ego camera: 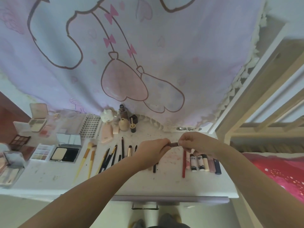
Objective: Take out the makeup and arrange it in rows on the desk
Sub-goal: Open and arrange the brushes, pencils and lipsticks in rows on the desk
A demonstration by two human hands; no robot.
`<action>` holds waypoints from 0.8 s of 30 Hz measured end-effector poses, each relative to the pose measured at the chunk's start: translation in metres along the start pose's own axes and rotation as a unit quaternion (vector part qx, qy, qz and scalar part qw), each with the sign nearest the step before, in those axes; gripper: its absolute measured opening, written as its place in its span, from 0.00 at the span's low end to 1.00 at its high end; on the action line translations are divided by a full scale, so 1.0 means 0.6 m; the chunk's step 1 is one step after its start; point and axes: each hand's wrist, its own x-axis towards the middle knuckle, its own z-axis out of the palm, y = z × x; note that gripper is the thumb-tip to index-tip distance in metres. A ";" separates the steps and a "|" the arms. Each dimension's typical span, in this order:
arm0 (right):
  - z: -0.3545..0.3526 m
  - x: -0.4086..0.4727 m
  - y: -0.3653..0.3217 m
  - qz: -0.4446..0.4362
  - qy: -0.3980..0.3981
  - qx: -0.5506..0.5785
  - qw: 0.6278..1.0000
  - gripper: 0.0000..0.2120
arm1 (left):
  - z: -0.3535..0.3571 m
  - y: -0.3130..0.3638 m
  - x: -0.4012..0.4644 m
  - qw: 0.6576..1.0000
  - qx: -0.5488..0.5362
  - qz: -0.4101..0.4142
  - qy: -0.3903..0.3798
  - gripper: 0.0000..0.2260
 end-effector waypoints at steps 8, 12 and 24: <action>-0.003 0.005 0.004 0.016 -0.008 0.035 0.999 0.11 | -0.006 -0.002 -0.001 1.000 0.011 0.000 0.005 0.12; -0.007 0.008 0.006 0.046 0.010 0.059 0.997 0.20 | -0.004 -0.003 0.001 1.000 0.002 -0.012 0.010 0.11; -0.016 0.011 0.009 0.026 -0.017 0.090 0.995 0.09 | 0.003 -0.011 0.006 1.000 0.006 -0.016 0.012 0.11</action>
